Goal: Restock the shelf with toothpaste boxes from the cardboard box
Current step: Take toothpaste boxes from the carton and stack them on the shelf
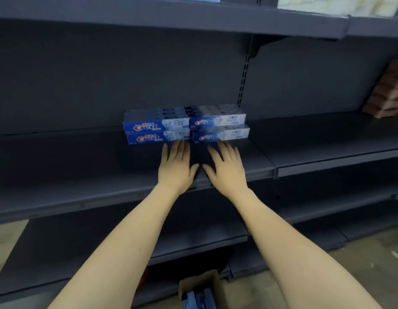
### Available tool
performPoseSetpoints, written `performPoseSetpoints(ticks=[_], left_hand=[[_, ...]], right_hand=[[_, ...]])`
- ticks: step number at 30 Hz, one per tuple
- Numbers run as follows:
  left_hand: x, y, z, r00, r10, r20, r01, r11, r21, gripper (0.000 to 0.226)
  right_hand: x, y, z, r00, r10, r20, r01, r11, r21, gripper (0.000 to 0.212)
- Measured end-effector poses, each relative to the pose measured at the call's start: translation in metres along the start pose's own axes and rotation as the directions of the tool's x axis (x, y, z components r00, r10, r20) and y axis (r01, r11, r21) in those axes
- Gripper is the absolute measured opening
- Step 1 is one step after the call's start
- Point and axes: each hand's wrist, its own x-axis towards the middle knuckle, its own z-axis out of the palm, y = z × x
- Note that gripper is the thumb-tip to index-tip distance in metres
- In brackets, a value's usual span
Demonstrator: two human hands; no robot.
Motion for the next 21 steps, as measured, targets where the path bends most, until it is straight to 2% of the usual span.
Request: performPoseSetpoints(ticks=[6,11,16,21], left_hand=[[-0.052,0.043,0.022,0.997,0.075,-0.034,-0.076,0.996,-0.045,0.065],[-0.099,0.076,0.055,0.994,0.113,0.016,-0.113,0.993,0.031,0.064],[-0.146,0.091,0.101,0.962,0.138,0.237,-0.14,0.99,-0.009,0.063],[-0.182,0.102,0.151,0.894,0.159,0.418,-0.149,0.987,-0.059,0.064]], right_hand=[[-0.07,0.017,0.0,1.0,0.023,0.005,-0.023,0.999,0.026,0.055],[-0.138,0.033,0.016,0.993,0.075,0.093,-0.078,0.996,0.032,0.059],[-0.207,0.044,0.045,0.96,0.123,0.252,-0.143,0.988,0.062,0.059],[-0.269,0.05,0.083,0.886,0.171,0.431,-0.22,0.973,0.067,0.058]])
